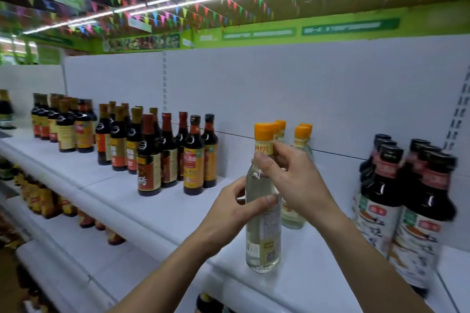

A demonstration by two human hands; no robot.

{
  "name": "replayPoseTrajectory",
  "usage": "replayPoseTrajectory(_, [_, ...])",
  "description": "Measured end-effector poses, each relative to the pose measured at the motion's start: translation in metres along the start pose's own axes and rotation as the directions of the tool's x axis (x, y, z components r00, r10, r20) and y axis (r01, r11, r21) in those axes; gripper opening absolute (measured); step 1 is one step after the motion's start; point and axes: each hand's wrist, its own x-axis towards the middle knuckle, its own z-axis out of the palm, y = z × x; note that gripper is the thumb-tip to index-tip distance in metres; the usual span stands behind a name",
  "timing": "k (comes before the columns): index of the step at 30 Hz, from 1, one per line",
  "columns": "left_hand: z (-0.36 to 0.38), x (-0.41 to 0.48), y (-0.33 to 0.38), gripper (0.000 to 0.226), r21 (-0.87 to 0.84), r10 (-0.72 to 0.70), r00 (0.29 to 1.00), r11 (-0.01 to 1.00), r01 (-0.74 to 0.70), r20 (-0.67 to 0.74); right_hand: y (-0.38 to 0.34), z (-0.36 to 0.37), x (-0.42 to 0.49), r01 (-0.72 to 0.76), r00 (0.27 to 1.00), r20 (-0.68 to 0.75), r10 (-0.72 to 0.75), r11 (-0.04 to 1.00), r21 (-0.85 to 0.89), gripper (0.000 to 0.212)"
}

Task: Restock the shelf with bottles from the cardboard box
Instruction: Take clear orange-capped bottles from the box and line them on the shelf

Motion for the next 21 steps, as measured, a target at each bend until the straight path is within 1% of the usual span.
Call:
replayPoseTrajectory(3, [0.009,0.010,-0.007,0.035,-0.013,-0.006,0.998,1.000,0.006,0.057,0.013,-0.008,-0.002,-0.045,0.999,-0.022,0.045,0.999,-0.017,0.013])
replayPoseTrajectory(10, [0.012,0.035,-0.027,0.037,-0.025,-0.003,0.991,1.000,0.006,0.134,0.033,-0.011,0.004,-0.116,0.990,-0.083,0.113,0.993,-0.032,0.012])
replayPoseTrajectory(14, [0.009,0.045,-0.034,0.038,-0.034,0.003,0.989,0.999,0.002,0.147,0.039,-0.007,0.009,-0.138,0.985,-0.103,0.136,0.990,-0.020,0.012])
replayPoseTrajectory(18, [0.005,0.057,-0.042,0.036,-0.020,0.013,0.988,1.000,-0.010,0.155,0.043,-0.002,0.014,-0.159,0.981,-0.120,0.154,0.986,-0.042,0.018])
replayPoseTrajectory(21, [0.000,0.065,-0.049,0.041,-0.007,0.008,0.987,1.000,-0.007,0.159,0.049,0.000,0.014,-0.183,0.976,-0.135,0.172,0.981,-0.069,0.021])
